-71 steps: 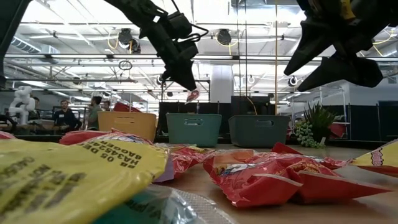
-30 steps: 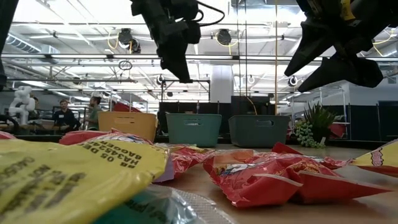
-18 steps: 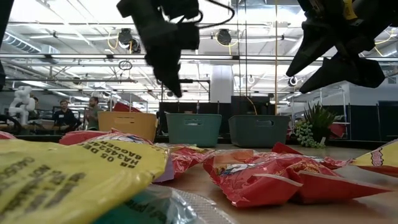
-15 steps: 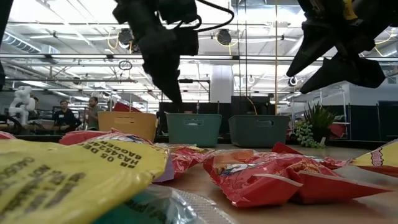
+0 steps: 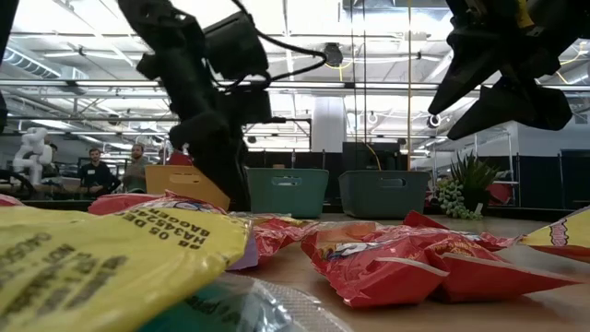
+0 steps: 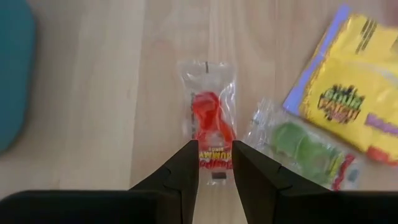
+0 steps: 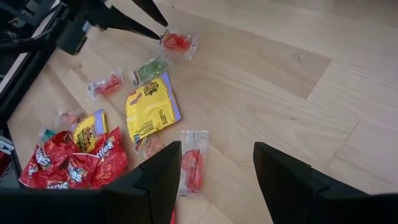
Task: Sort candy
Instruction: Put the orange gummy candy into the green bin
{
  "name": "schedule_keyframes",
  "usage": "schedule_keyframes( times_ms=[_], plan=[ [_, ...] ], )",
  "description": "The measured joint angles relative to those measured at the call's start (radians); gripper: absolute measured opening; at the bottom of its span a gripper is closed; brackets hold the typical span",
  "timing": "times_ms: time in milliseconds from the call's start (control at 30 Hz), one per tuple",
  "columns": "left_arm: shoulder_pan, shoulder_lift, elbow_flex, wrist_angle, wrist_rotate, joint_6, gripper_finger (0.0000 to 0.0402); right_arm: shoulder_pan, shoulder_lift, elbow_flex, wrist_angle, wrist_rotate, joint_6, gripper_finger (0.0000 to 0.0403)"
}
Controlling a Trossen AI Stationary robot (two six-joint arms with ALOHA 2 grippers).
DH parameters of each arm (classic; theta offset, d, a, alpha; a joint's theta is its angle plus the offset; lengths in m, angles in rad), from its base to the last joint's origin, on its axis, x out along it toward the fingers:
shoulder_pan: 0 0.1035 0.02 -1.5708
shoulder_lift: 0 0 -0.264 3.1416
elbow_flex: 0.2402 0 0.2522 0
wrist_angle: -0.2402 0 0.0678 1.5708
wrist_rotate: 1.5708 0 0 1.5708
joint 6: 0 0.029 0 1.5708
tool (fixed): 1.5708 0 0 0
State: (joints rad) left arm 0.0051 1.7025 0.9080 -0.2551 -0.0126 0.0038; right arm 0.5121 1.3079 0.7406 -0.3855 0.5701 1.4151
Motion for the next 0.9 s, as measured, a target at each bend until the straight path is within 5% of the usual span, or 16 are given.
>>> schedule_keyframes(
  times_ms=[567,900],
  plan=[
    [-0.009,0.104,-0.029,0.104,-0.013,0.022,0.0104,0.000,0.000,0.000,0.000,0.001,-0.016,0.0192],
    [-0.021,0.088,0.059,-0.077,-0.054,-0.022,0.0009,0.000,0.000,0.000,0.000,0.001,-0.018,0.0192]
  ],
)
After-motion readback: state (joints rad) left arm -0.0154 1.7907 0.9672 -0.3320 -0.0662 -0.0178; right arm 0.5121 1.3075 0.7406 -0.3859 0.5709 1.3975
